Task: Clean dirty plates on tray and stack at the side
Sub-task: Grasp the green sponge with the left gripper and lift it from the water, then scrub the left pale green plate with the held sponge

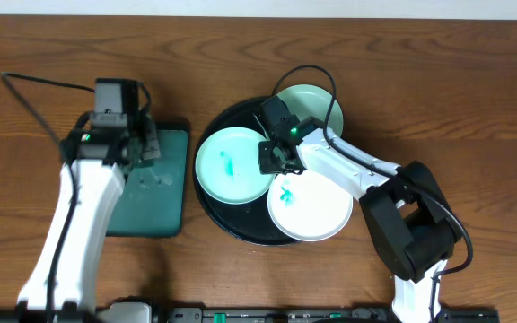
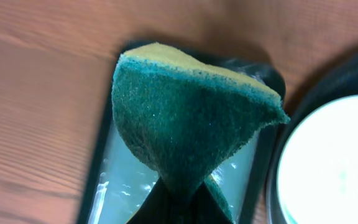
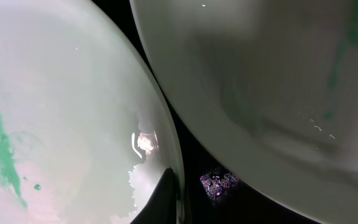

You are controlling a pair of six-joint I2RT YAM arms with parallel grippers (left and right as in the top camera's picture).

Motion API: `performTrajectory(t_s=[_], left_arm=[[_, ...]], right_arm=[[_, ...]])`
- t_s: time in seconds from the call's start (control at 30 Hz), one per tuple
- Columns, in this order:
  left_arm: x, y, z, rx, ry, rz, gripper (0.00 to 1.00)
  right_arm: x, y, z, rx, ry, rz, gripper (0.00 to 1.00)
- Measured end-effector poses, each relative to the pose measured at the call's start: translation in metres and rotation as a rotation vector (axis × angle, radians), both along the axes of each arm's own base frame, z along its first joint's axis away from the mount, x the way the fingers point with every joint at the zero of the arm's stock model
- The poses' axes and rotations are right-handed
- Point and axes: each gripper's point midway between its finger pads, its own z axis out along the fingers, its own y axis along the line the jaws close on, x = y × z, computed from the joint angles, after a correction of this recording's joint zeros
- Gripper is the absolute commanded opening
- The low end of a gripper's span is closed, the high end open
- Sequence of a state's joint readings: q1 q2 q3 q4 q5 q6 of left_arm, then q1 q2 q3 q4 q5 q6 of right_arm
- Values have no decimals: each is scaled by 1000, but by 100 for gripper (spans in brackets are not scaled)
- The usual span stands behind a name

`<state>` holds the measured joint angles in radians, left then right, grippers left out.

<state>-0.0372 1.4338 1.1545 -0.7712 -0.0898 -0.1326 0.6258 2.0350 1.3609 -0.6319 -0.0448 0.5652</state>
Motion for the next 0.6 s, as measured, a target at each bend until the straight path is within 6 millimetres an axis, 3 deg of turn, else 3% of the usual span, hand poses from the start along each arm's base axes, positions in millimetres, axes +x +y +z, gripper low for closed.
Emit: performTrajectory(t_s=[0.1,0.17,0.37,0.5,0.6], left_arm=[[-2,-16,-23,-119,78,8,7],[-2,-29,-28,-224,96,10,7],[-3,-77,-17,-539,109,-35,7],[-4,-105,-14,-612,125,-90,7],[-3,-124,-28,-627,173,-103,7]], right_arm=[[0,0,0,0,0,0,1],[0,0,0,0,0,0,1],[0,0,0,0,0,0,1],[0,0,0,0,0,0,1],[0,0,0,-1,2,0,1]])
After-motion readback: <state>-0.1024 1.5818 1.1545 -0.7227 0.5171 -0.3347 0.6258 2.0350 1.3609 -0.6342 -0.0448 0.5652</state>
